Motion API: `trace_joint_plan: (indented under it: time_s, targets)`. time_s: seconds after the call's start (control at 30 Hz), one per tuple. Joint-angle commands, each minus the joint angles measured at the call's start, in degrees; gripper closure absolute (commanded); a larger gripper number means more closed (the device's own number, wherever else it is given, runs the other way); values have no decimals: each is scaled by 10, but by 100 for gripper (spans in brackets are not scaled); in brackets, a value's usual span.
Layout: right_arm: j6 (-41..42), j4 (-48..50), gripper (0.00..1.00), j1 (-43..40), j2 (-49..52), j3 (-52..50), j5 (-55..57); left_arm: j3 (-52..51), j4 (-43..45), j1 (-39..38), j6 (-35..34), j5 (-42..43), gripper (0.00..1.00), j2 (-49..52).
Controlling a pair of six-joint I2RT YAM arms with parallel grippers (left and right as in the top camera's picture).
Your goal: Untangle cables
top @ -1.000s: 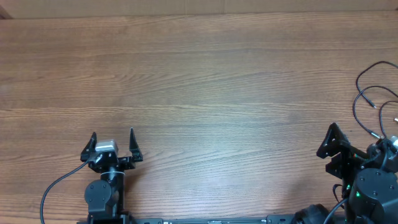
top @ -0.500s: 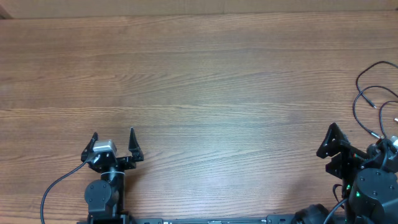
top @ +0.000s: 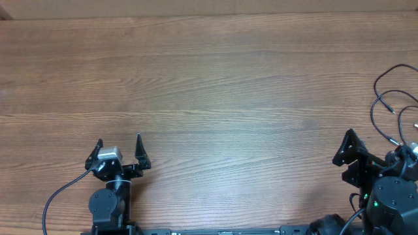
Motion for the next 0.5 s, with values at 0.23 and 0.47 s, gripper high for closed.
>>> trace_joint_plan:
  time_s: [0.23,0.47]
  targets:
    - [2,2,0,2,-2,0,9,-2,1,3,-6,4,0,-6]
    - [2,-21,0,-12,-24,-3,-24,-2,1,3,-6,4,0,-6]
